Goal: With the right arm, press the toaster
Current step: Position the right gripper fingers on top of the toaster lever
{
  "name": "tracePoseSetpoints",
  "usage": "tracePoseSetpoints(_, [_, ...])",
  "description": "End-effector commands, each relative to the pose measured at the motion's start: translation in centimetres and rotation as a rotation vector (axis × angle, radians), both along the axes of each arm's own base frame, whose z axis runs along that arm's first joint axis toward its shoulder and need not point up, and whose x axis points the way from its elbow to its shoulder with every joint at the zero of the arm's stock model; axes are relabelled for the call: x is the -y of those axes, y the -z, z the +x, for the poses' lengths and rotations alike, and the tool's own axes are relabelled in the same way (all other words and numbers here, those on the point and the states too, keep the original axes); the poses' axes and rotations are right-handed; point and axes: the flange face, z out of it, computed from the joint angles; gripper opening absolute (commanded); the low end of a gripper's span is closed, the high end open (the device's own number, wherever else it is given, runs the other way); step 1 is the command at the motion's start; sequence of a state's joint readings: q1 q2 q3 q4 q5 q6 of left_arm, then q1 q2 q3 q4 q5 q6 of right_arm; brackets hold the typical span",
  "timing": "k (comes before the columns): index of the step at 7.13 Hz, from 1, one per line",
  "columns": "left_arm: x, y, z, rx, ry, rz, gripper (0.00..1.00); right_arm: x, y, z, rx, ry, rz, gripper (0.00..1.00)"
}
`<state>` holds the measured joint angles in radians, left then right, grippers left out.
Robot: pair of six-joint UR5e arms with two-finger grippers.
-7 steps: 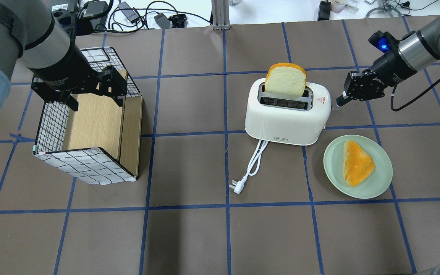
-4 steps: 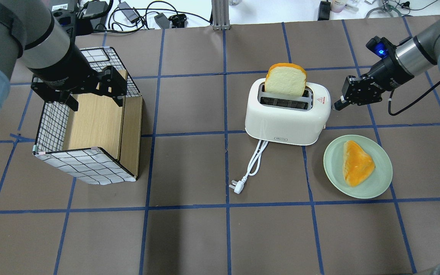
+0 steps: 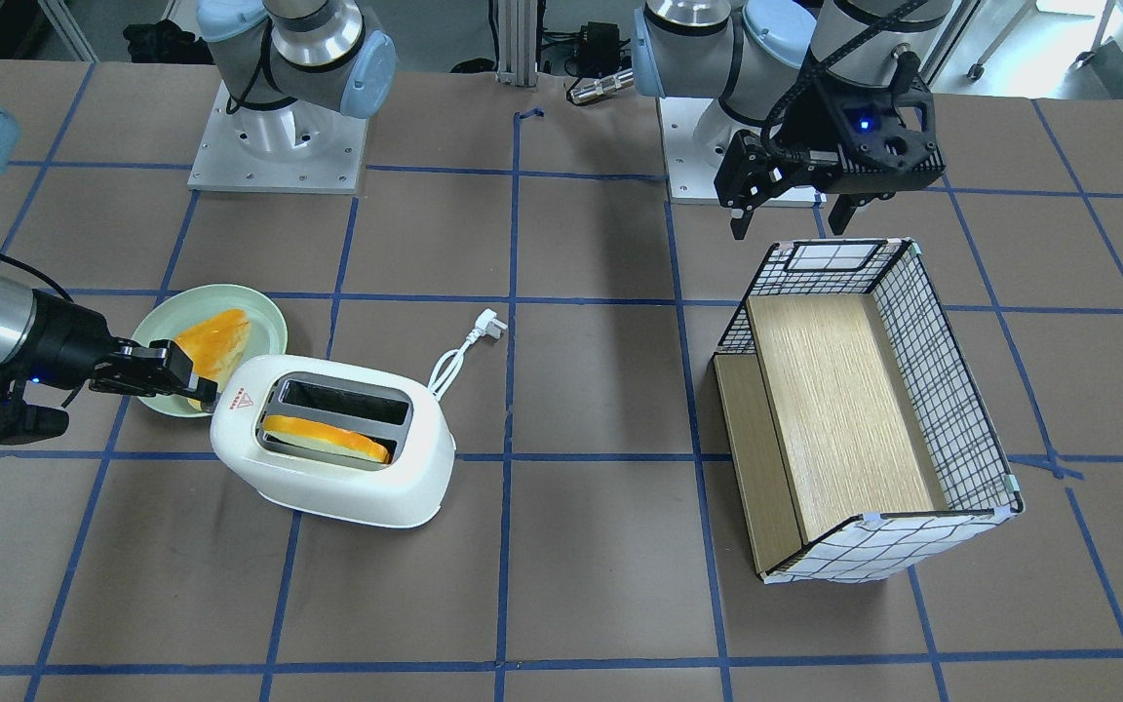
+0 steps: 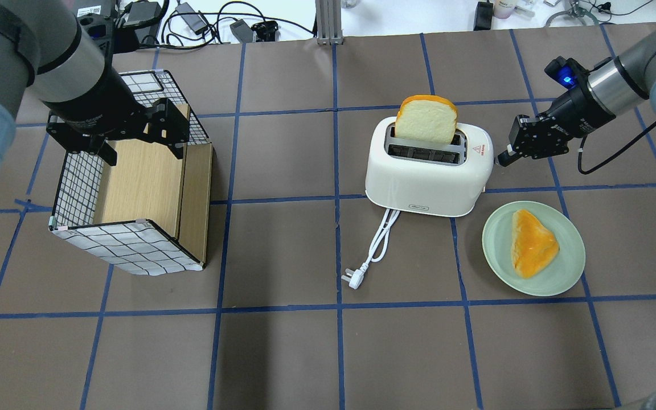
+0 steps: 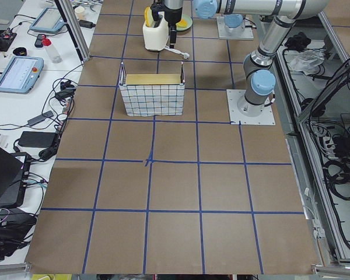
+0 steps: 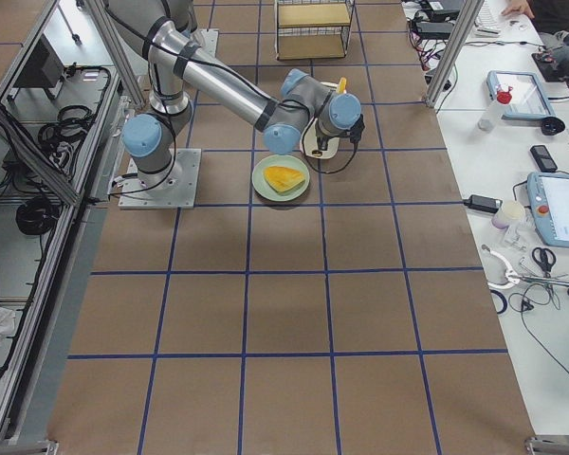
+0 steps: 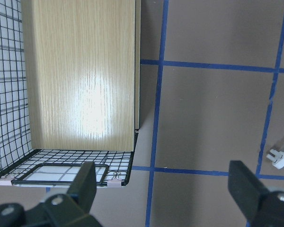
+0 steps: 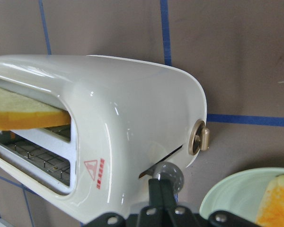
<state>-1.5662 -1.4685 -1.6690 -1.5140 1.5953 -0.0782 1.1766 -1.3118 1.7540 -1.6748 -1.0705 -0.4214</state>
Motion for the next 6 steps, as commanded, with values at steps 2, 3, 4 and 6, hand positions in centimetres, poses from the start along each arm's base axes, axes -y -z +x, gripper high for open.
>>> tracePoseSetpoints(2, [0.0, 0.0, 0.0, 0.0, 0.0, 0.0, 1.0, 0.1, 0.5, 0.0, -0.002, 0.036, 0.034, 0.06])
tracePoseSetpoints(3, [0.0, 0.0, 0.0, 0.0, 0.0, 0.0, 1.0, 0.2, 0.7, -0.1, -0.005, 0.043, 0.037, 0.06])
tracePoseSetpoints(4, [0.0, 0.0, 0.0, 0.0, 0.0, 0.0, 1.0, 0.3, 1.6, -0.2, -0.006, 0.042, 0.056, 0.06])
tracePoseSetpoints(6, [0.0, 0.0, 0.0, 0.0, 0.0, 0.001, 1.0, 0.3, 1.9, -0.2, -0.005, 0.041, 0.063, 0.06])
